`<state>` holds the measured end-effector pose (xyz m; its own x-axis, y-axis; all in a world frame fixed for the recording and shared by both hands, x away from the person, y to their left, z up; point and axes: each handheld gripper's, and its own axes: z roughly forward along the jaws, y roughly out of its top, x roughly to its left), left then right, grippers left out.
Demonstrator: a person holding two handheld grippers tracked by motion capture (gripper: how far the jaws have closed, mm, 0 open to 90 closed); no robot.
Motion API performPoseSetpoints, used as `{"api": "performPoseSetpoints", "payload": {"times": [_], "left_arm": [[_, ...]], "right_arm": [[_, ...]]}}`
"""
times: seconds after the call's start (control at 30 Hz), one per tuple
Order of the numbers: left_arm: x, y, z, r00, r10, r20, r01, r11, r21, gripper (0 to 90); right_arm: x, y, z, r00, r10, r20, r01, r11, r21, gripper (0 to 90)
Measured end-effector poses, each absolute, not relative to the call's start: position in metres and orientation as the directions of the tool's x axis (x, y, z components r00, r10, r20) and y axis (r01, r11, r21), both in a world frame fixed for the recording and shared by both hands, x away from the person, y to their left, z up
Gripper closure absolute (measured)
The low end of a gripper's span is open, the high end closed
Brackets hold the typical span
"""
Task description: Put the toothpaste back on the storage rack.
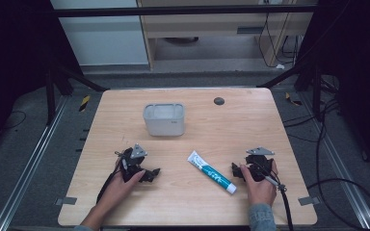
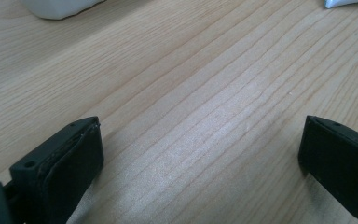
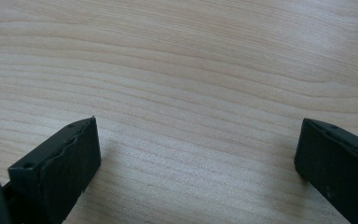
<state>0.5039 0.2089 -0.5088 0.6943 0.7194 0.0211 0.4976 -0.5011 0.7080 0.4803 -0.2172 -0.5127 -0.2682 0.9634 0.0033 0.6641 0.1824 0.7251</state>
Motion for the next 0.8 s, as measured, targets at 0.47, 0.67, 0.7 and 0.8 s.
{"api": "performPoseSetpoints", "payload": {"times": [0.47,0.67,0.7,0.8], "left_arm": [[0.504,0.209,-0.509,0.695,0.719,0.021,0.497,-0.501,0.708,0.0],[0.504,0.209,-0.509,0.695,0.719,0.021,0.497,-0.501,0.708,0.0],[0.504,0.209,-0.509,0.695,0.719,0.022,0.497,-0.502,0.708,0.0],[0.504,0.209,-0.509,0.695,0.719,0.022,0.497,-0.502,0.708,0.0]], "right_arm": [[0.482,-0.217,-0.51,-0.254,0.967,-0.006,0.663,0.179,0.727,8.9],[0.472,-0.21,-0.489,-0.266,0.959,-0.1,0.619,0.249,0.745,14.0],[0.47,-0.208,-0.484,-0.277,0.954,-0.115,0.613,0.267,0.743,14.6],[0.465,-0.2,-0.468,-0.318,0.941,-0.116,0.607,0.296,0.738,17.4]]}}
